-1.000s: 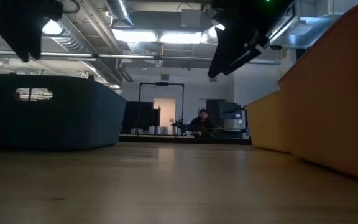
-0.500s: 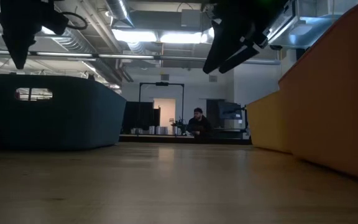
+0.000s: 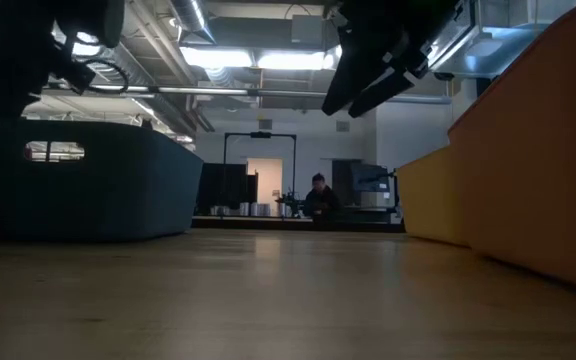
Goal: Sort soda cans
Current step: Put the red soda can into the orange bin
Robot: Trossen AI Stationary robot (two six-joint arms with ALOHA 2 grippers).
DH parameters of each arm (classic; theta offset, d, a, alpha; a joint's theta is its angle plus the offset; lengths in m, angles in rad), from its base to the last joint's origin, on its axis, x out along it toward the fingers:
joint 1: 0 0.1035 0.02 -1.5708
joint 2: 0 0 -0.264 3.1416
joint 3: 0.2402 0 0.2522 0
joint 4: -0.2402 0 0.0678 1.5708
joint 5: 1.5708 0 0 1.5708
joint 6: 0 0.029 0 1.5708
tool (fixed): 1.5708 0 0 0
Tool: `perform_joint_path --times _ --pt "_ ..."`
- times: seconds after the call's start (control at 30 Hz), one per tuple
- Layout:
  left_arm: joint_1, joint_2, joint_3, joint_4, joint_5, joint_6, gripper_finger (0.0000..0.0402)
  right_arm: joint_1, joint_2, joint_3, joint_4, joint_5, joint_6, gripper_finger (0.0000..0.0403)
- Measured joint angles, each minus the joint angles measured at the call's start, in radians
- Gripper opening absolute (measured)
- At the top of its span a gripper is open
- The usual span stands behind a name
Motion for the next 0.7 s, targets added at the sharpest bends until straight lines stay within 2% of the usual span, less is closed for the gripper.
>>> perform_joint_path --times 0.2,0.43,0.7 --pt "0.025 0.000 -0.076 0.057 0.027 0.049 0.0384 0.000 0.000 0.000 0.002 0.000 0.000 0.0388" --pt "0.029 0.001 -0.093 0.085 0.022 0.094 0.0378 0.000 0.000 0.000 0.003 0.001 -0.016 0.0388" --pt "0.028 0.001 -0.091 0.083 0.005 0.153 0.0291 0.000 0.000 0.000 -0.001 0.000 -0.019 0.0388"
